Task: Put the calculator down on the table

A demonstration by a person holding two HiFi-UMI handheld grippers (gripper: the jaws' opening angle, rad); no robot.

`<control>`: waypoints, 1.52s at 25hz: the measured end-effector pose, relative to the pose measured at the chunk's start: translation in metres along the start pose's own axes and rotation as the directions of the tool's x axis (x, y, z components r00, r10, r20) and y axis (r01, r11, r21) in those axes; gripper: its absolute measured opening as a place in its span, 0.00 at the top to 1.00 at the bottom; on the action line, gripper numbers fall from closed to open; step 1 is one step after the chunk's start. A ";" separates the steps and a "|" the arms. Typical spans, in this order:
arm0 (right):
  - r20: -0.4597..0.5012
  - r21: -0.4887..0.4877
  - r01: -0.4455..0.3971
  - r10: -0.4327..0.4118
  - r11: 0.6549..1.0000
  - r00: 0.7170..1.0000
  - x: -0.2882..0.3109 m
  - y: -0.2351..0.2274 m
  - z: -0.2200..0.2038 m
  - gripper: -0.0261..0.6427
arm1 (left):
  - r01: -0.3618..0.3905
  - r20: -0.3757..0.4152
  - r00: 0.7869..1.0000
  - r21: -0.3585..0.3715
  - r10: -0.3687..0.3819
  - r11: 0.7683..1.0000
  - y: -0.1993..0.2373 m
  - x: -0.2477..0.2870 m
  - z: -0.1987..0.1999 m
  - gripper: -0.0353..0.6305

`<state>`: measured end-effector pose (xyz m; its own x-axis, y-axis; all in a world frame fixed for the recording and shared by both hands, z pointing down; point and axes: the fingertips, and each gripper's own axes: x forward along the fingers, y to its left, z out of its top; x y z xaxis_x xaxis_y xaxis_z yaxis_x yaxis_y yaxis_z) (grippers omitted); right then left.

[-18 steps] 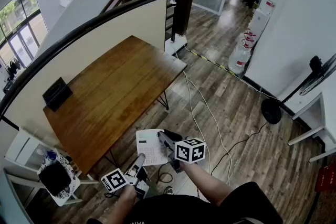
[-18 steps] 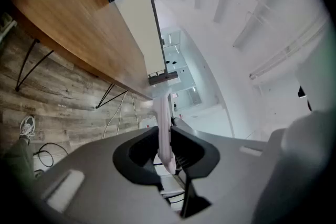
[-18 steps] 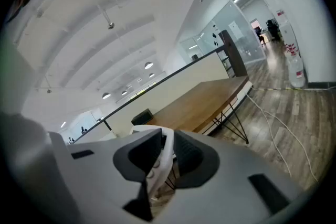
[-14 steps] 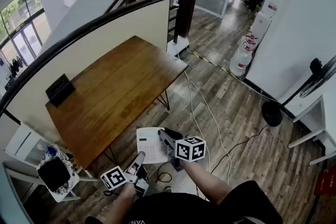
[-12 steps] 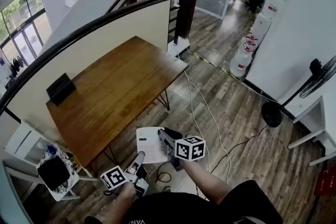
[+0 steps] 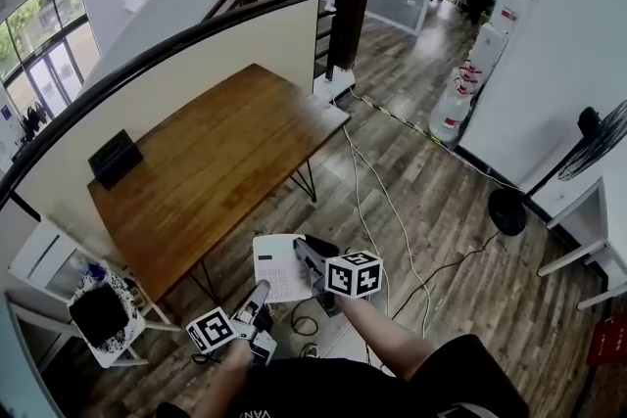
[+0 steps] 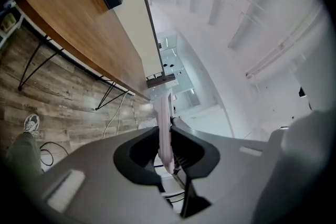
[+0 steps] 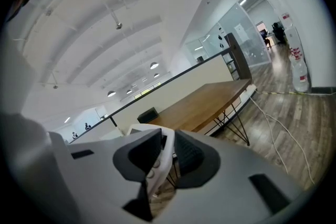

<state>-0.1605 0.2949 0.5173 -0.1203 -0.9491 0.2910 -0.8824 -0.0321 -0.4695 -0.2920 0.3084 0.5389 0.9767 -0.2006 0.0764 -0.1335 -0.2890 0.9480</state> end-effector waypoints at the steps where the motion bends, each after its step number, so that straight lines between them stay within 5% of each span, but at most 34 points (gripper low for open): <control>1: -0.002 -0.001 0.003 -0.003 1.000 1.000 0.001 -0.002 0.001 0.86 | -0.001 -0.001 1.000 -0.003 0.001 1.000 0.001 0.003 0.000 0.85; 5: -0.012 -0.003 0.024 -0.024 1.000 1.000 0.012 -0.018 0.006 0.86 | 0.029 0.000 1.000 -0.054 -0.029 0.998 0.001 0.022 0.005 0.85; 24: 0.026 0.016 0.154 -0.155 0.988 0.988 0.136 -0.121 0.109 0.86 | 0.035 -0.131 0.991 -0.011 -0.036 0.999 0.036 0.172 0.134 0.85; 38: 0.037 0.049 0.209 -0.211 0.977 0.977 0.211 -0.166 0.144 0.86 | 0.051 -0.199 0.979 -0.017 -0.053 0.999 0.067 0.236 0.204 0.85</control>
<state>0.0264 0.0543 0.5366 0.0857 -0.9317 0.3529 -0.8646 -0.2456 -0.4384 -0.1048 0.0511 0.5573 0.9963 0.0054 0.0859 -0.0809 -0.2827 0.9558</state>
